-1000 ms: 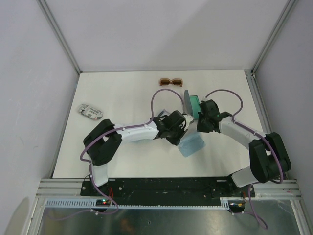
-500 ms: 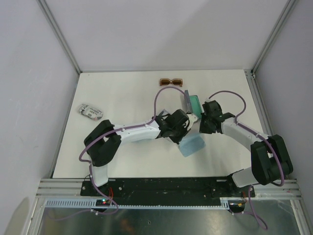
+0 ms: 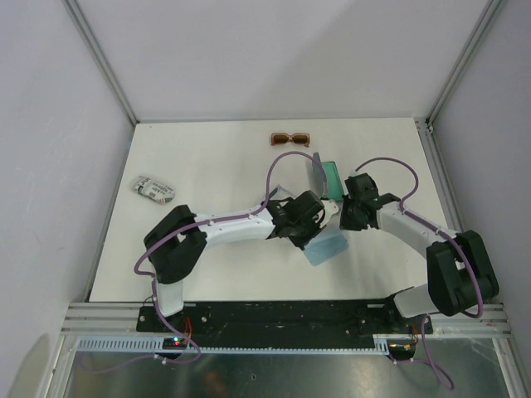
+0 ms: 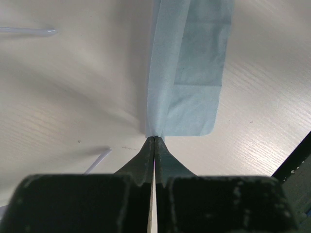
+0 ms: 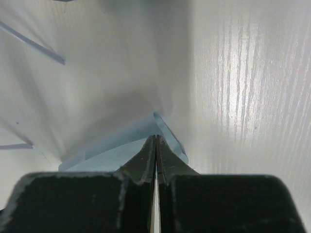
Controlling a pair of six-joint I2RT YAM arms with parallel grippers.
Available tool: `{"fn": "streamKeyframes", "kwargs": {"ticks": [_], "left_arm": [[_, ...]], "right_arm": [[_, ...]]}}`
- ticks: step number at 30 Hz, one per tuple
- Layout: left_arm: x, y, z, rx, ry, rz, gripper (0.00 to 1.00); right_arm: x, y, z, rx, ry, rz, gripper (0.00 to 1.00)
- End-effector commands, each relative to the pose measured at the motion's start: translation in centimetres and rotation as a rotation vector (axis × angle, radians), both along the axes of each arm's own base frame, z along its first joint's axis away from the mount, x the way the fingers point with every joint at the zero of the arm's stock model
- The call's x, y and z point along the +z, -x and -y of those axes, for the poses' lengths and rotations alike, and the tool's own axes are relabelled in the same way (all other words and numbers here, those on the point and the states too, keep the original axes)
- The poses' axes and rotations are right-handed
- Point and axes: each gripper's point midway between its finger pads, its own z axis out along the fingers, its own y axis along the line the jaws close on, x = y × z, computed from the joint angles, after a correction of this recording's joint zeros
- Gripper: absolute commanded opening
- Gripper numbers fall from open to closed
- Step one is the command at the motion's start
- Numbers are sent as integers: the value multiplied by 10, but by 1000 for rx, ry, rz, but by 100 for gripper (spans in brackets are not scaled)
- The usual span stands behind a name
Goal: Organize the sunglasses
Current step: Fold the glasses cleaning cloth at the center of the board.
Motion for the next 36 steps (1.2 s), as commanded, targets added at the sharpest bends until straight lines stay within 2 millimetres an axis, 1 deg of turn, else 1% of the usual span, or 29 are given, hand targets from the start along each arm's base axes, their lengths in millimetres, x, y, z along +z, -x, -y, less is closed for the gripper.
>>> {"fn": "streamKeyframes", "kwargs": {"ticks": [1,8,19,27,28,29,31,33,36], "left_arm": [[11,-1,8,-28,14,31,0],[7,7,10,-40,15,8,0],[3,19,15,-63,26,-30,0],[-7,30,17,-71,19,-77,0],[-9,32,17,-72,18,-82,3],[-10,33,18,-71,19,-90,7],[-11,38,19,-78,25,-115,17],[-11,44,22,-90,43,-145,26],[-7,53,29,-116,85,-187,31]], "right_arm": [[7,3,3,-5,-2,15,0],[2,9,8,-18,10,-1,0],[1,15,13,-25,19,-7,0],[-3,19,16,-34,24,-15,1],[-4,20,16,-38,24,-16,3],[-4,20,17,-41,23,-17,8],[-4,21,18,-52,21,-12,17],[0,22,20,-68,11,2,23],[5,24,24,-90,2,20,29]]}}
